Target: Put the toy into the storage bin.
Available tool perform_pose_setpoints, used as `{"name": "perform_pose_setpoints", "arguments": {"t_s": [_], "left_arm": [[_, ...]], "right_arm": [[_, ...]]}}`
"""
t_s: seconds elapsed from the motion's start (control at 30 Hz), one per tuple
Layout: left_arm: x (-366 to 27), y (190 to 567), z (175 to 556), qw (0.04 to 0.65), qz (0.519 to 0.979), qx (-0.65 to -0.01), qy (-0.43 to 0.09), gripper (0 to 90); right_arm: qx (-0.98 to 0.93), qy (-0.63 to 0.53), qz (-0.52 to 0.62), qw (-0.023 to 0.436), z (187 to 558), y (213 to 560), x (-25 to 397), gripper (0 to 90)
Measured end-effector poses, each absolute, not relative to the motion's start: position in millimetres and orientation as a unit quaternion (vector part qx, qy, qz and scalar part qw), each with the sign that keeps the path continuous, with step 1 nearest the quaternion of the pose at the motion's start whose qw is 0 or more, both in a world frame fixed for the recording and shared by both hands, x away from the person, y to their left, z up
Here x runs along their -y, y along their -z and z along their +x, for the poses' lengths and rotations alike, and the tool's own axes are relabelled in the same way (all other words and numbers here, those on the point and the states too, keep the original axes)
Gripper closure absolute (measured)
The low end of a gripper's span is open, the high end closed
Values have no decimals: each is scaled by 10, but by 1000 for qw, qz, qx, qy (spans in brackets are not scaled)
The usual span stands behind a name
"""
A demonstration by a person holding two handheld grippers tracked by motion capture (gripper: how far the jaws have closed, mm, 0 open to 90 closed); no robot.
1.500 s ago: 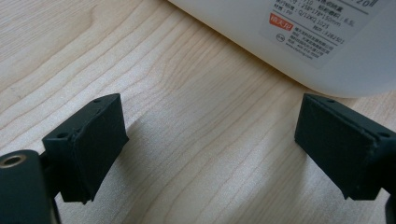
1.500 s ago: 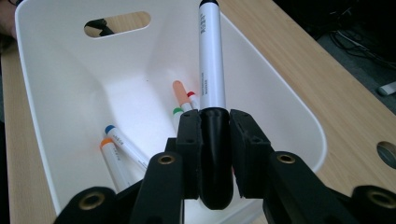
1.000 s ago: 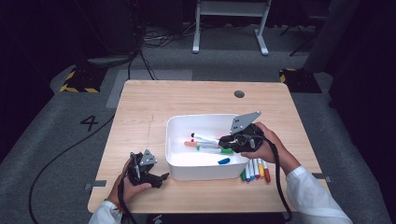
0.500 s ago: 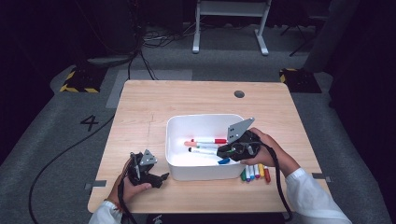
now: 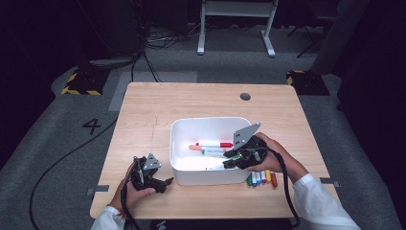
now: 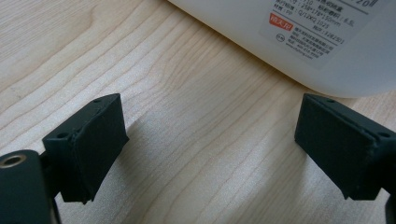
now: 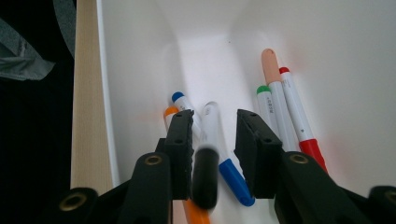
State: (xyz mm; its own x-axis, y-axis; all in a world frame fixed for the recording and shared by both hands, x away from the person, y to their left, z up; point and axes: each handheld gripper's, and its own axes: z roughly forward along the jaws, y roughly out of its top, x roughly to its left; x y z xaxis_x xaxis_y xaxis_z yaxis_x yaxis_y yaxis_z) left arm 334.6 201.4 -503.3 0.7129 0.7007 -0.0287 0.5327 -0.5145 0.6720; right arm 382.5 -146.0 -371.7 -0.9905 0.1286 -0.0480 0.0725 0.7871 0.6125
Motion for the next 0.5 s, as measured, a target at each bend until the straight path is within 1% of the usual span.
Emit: {"name": "perform_pose_setpoints", "arguments": {"t_s": [0.43, 0.5], "left_arm": [[-2014, 5033, 3346, 339, 861, -358, -124, 91], [-2016, 5032, 3347, 338, 861, -357, -127, 91]], "right_arm": [[-931, -347, 81, 80, 3816, 3606, 1640, 563], [-928, -349, 91, 94, 3797, 3569, 1709, 534]]}}
